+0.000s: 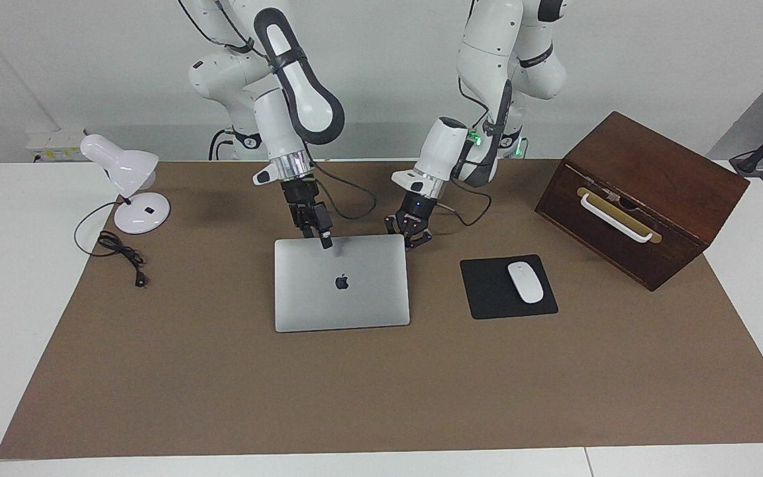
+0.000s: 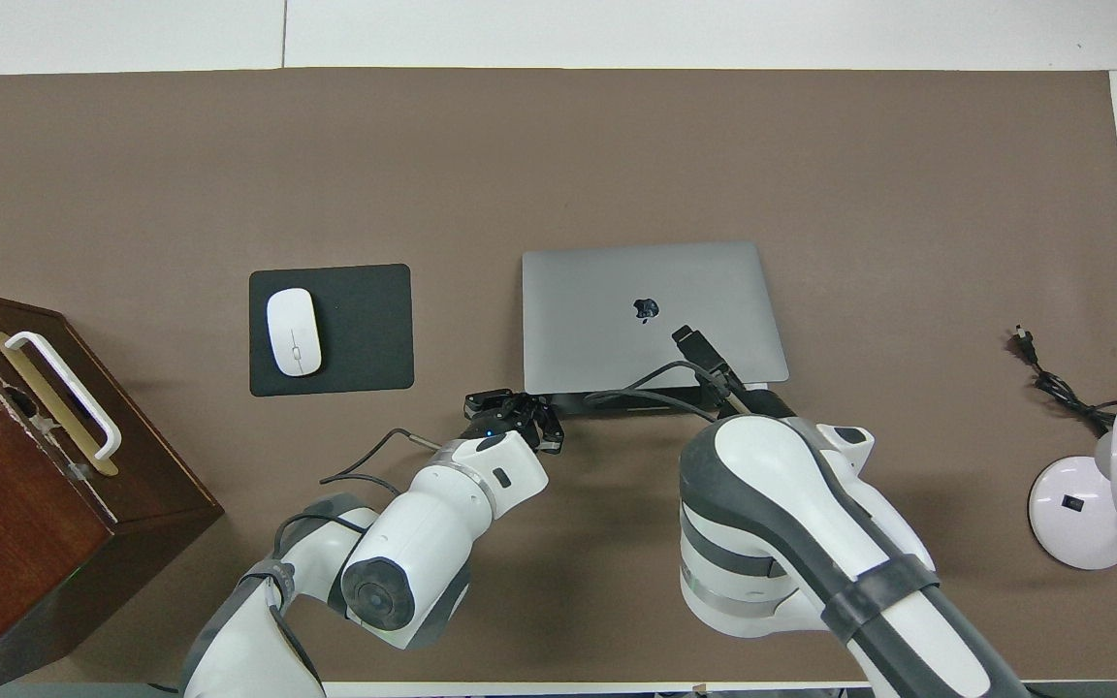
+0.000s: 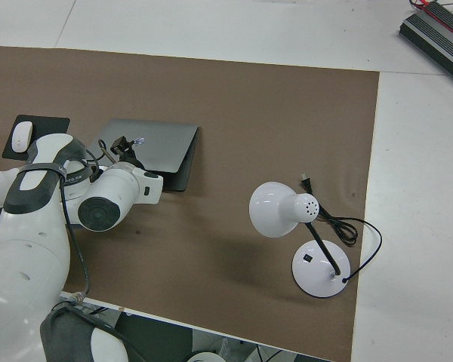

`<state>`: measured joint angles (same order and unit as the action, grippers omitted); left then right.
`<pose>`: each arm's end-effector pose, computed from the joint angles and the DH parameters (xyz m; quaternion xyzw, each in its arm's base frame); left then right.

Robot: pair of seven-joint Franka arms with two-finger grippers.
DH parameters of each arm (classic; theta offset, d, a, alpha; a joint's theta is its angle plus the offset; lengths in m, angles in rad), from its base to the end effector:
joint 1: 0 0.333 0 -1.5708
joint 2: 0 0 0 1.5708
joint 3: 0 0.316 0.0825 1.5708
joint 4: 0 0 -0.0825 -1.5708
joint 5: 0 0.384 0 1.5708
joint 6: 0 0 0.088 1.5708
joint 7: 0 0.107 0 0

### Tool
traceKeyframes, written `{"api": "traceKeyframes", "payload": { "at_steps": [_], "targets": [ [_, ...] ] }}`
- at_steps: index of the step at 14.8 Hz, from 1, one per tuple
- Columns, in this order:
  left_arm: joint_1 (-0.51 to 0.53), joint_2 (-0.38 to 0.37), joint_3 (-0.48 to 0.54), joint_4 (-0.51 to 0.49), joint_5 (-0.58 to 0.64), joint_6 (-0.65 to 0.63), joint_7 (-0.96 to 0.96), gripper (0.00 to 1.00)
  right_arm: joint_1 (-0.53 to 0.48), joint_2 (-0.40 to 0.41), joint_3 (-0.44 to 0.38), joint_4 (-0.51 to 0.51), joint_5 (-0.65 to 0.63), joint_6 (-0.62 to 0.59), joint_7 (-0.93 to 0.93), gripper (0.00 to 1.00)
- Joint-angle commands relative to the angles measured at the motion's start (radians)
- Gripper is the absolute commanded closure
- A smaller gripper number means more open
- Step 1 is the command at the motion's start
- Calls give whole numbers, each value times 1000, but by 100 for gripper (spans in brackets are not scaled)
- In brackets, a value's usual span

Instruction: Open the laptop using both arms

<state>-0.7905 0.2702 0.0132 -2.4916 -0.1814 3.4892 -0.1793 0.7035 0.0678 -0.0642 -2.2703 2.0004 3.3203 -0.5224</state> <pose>0.3842 -0.3479 0.2674 0.9159 -0.1884 0.3147 0.1631 0.4355 0.2043 0.3421 -0.8378 0.4073 -0.2410 0.2722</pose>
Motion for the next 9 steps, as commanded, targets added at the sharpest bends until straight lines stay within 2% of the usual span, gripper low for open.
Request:
{"api": "traceKeyframes", "payload": {
  "at_steps": [1, 9],
  "targets": [
    [-4, 38, 4, 5, -15, 16, 23, 100, -32, 32, 0, 67, 18, -8, -73, 0],
    [-4, 43, 4, 5, -15, 16, 21, 100, -79, 73, 0, 189, 17, -11, -137, 0]
  ]
}}
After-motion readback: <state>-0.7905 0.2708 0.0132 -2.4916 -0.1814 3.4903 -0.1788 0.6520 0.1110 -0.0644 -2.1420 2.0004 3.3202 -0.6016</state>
